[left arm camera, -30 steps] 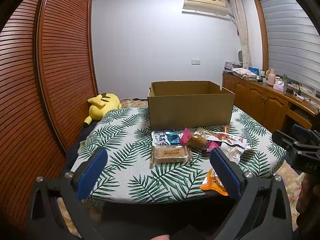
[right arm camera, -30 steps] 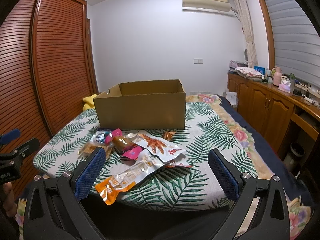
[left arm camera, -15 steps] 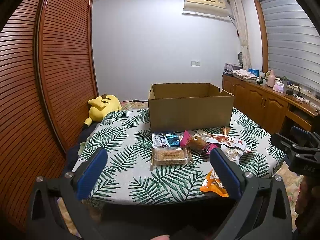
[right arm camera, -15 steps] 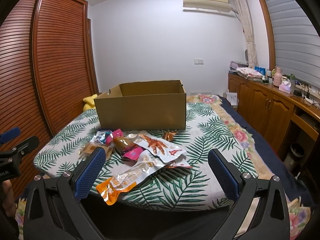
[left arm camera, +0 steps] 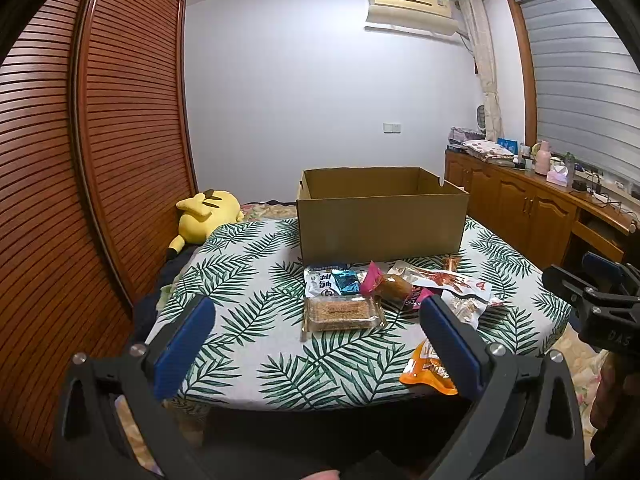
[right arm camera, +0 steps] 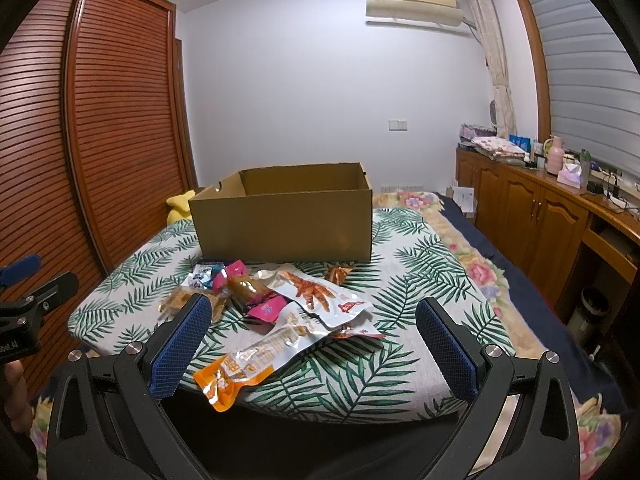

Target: Organize snacks

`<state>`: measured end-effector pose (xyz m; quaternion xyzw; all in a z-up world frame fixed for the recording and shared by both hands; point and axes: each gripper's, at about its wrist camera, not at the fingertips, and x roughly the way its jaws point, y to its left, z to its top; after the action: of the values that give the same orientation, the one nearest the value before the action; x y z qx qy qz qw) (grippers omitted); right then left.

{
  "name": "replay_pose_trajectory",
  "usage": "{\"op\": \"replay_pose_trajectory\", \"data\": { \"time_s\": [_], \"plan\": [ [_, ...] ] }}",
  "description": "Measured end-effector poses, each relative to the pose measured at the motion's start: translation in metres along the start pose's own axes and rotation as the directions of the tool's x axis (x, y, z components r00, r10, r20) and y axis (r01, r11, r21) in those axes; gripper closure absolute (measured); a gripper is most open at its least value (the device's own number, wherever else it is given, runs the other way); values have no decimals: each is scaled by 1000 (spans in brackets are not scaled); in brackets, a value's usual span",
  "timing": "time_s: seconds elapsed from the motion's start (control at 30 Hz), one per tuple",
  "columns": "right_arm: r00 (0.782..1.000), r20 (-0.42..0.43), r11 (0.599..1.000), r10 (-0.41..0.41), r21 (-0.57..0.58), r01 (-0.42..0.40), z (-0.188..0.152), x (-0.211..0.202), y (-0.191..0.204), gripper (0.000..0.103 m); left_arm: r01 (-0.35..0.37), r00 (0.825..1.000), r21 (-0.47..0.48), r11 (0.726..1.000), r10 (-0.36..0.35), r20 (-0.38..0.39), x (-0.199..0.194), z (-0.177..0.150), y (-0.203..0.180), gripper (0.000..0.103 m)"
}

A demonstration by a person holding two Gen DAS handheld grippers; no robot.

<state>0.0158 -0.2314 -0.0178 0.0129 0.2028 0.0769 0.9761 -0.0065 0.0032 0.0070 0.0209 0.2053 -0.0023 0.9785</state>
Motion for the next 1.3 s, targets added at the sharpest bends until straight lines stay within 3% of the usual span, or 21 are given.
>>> {"op": "replay_pose_trajectory", "data": {
  "time_s": [0.9,1.3],
  "plan": [
    [1000,1,1000,1,0,-1,-2,0,0,0,4,1000,6,1000,-4,3,-4,-2,-5,0],
    [999,-38,1000,-4,-20,4,-10,16,-11,0,59,996,32,998,-57,-69,26,-9,-19,0]
  ]
}}
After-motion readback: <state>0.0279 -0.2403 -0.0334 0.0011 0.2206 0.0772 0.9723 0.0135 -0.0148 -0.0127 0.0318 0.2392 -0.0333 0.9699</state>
